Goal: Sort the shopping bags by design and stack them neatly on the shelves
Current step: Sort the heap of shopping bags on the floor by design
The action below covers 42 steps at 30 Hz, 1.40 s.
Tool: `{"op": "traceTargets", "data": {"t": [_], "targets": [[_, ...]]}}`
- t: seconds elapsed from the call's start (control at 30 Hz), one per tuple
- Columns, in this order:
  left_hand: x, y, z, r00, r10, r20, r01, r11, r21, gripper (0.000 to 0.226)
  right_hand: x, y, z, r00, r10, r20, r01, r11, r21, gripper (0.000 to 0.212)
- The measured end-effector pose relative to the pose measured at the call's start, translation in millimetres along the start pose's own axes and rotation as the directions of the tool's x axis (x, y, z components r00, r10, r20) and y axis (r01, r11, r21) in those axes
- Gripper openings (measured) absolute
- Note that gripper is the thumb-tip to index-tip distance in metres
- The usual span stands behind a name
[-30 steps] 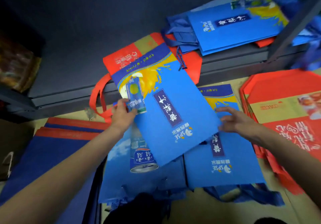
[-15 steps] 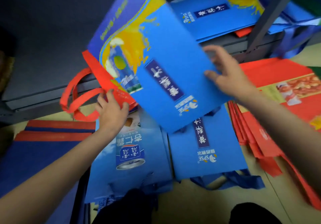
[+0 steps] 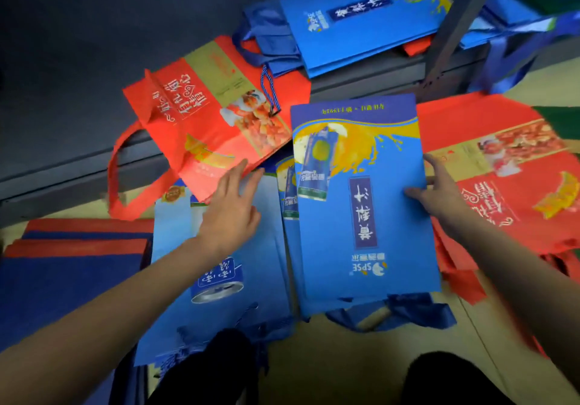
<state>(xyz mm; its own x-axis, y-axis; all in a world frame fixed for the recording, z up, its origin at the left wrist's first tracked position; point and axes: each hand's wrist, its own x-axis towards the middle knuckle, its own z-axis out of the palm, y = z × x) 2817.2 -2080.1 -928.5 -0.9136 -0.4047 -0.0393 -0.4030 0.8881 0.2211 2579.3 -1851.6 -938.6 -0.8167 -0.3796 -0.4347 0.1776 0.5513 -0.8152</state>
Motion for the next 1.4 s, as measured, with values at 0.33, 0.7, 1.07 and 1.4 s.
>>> {"op": "traceTargets", "data": {"t": [0.33,0.7,1.07,1.4], "targets": [[-1.1,36.0,42.1,0.894,0.129,0.429,-0.181,0.98,0.082,0.065,-25.3,45.7,17.8,0.99,-0.071,0.123,0.112,0.923,-0.368,0.083],[31.4,-15.8,13.2,0.996,0.02,0.085,-0.066,0.807,0.587,0.089,-9.3,-9.8,44.9,0.999,-0.005,0.034,0.019,0.9,-0.436,0.07],[53.1,-7.1,-29.2,0.962,-0.272,0.014,0.247,0.896,0.368,0.037,-20.4,-41.2,65.0,0.941,0.112,0.321,-0.125,0.992,0.019,0.055],[35.2,55.9,1.1,0.904,0.247,0.349,-0.135,0.939,-0.316,0.074,-0.5,-31.7,39.8,0.994,0.024,0.105,-0.05,0.967,0.251,0.046]]}}
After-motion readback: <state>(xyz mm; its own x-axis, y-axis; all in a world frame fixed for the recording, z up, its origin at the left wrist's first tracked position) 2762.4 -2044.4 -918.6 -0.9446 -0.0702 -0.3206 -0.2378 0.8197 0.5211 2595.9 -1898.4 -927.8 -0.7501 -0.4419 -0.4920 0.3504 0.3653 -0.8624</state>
